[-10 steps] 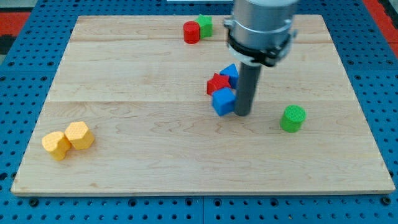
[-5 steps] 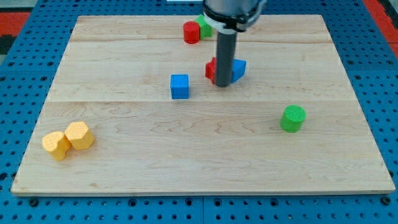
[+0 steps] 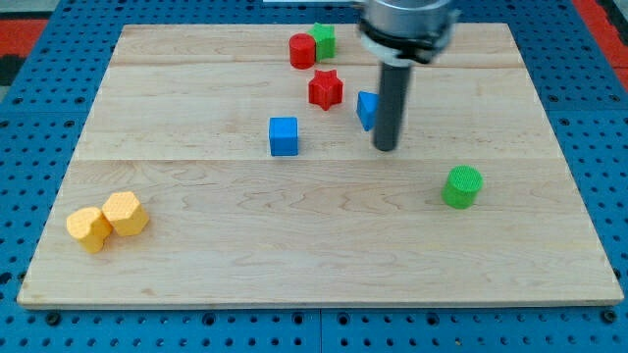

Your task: Push the red star into the red circle

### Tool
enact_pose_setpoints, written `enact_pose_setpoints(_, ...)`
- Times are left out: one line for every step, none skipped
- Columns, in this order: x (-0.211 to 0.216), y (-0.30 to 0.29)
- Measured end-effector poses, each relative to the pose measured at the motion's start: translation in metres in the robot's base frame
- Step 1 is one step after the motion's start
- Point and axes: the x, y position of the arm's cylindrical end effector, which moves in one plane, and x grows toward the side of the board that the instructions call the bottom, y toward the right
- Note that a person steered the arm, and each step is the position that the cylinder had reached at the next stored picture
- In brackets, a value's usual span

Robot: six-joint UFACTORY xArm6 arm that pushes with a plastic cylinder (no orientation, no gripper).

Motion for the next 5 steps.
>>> enact_pose_setpoints(-0.024,-0.001)
enact_pose_setpoints(-0.054,-0.062)
enact_pose_setpoints(-0.084,-0.120)
enact_pose_setpoints(-0.113,-0.157)
enact_pose_setpoints(-0.110,-0.140)
